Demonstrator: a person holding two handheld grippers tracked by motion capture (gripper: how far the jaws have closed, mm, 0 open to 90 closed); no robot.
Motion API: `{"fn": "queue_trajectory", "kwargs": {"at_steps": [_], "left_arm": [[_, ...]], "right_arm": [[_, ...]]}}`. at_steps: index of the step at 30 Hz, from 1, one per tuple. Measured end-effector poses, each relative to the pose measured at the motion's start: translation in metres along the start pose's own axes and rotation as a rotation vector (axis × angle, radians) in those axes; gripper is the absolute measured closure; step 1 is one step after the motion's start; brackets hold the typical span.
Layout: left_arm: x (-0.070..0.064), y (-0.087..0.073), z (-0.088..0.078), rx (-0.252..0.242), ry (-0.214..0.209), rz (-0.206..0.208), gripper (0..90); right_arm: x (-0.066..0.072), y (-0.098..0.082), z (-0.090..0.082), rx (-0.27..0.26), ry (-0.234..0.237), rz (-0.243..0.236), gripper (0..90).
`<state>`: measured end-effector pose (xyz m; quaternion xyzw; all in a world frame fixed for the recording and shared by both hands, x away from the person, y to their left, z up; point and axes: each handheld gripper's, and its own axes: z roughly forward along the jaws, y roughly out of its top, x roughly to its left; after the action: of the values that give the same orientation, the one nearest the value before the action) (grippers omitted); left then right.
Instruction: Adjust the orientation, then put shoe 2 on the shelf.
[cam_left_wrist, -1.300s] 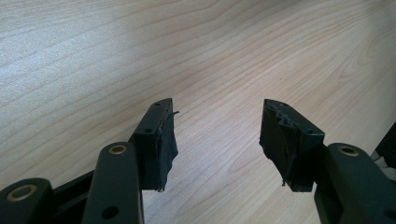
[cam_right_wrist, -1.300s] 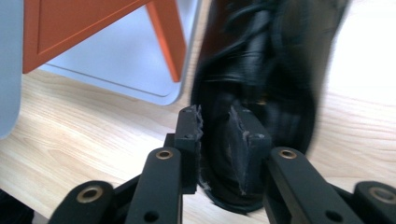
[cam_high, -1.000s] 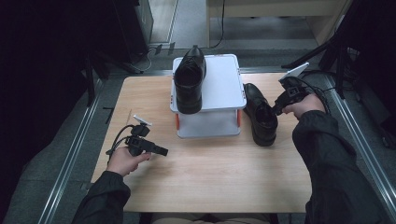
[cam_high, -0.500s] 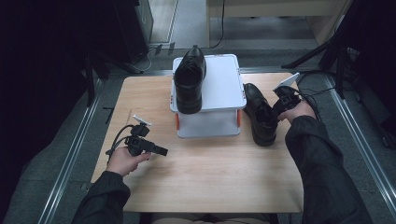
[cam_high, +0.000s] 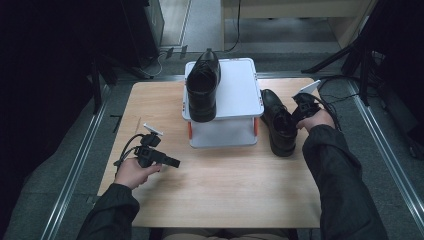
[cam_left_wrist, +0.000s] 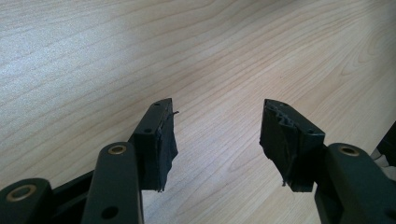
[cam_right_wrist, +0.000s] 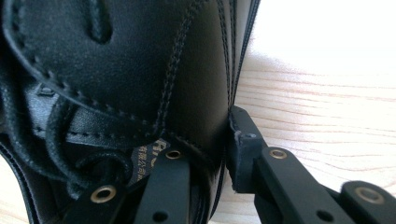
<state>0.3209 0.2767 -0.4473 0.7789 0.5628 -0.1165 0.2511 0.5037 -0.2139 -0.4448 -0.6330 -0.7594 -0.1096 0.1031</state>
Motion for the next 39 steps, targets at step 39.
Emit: {"fn": "queue_trajectory", "kwargs": {"at_steps": [39], "left_arm": [[0.001, -0.002, -0.001, -0.007, 0.002, -0.011, 44.3]], "right_arm": [[0.004, 0.011, -0.131, -0.071, 0.04, 0.22, 84.6]]}}
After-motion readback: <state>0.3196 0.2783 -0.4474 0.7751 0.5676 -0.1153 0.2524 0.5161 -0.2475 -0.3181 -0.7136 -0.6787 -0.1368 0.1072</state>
